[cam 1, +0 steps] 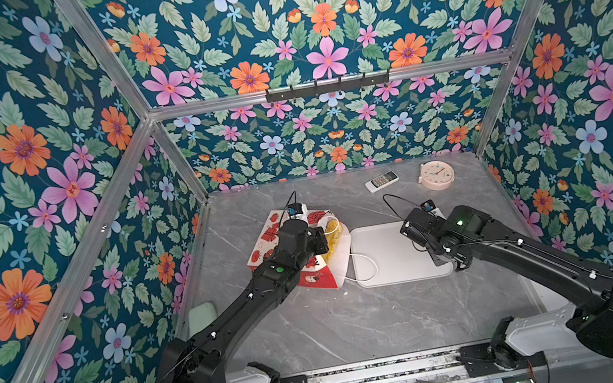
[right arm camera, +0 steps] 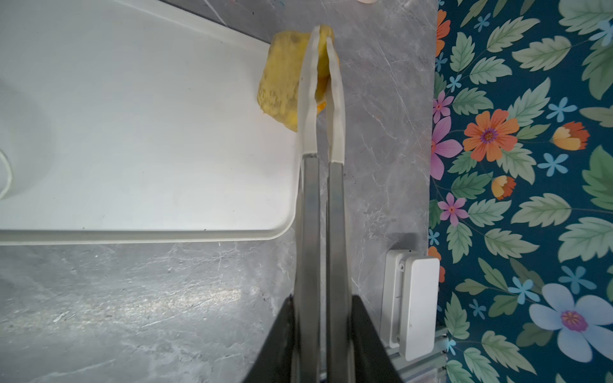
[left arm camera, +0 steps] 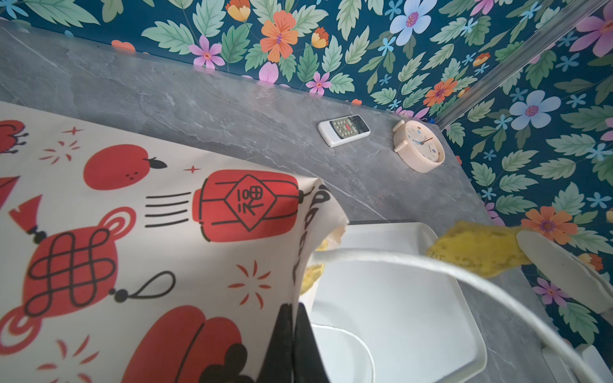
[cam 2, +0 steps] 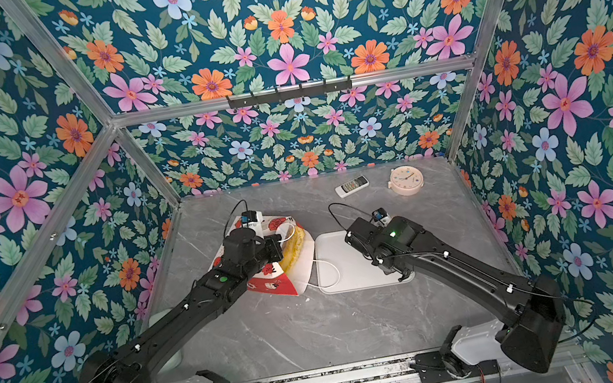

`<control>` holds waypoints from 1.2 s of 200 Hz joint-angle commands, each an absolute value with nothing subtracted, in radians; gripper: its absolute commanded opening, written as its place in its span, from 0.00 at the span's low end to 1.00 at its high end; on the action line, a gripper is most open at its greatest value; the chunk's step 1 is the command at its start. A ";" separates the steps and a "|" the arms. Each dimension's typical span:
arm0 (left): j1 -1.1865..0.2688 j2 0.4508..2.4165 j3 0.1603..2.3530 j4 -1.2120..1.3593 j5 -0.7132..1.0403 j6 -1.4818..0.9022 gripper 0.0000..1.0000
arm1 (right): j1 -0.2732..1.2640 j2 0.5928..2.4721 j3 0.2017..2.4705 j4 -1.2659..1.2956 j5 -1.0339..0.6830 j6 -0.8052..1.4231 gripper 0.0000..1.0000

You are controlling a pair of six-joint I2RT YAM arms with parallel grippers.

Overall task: Take the fake bread out of the paper bag
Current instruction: 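Pull the bread out with the tongs and lower it onto the white tray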

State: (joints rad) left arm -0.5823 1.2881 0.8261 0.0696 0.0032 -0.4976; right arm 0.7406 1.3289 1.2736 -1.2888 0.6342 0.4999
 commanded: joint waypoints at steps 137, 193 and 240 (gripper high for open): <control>-0.561 1.317 0.828 0.146 0.067 -0.508 0.00 | 0.765 1.401 1.204 -1.173 0.575 0.502 0.10; -0.557 1.318 0.828 0.141 0.064 -0.511 0.00 | 0.823 1.417 1.201 -1.122 0.386 0.528 0.11; -0.557 1.321 0.826 0.143 0.064 -0.512 0.00 | 0.831 1.413 1.157 -1.048 0.279 0.572 0.15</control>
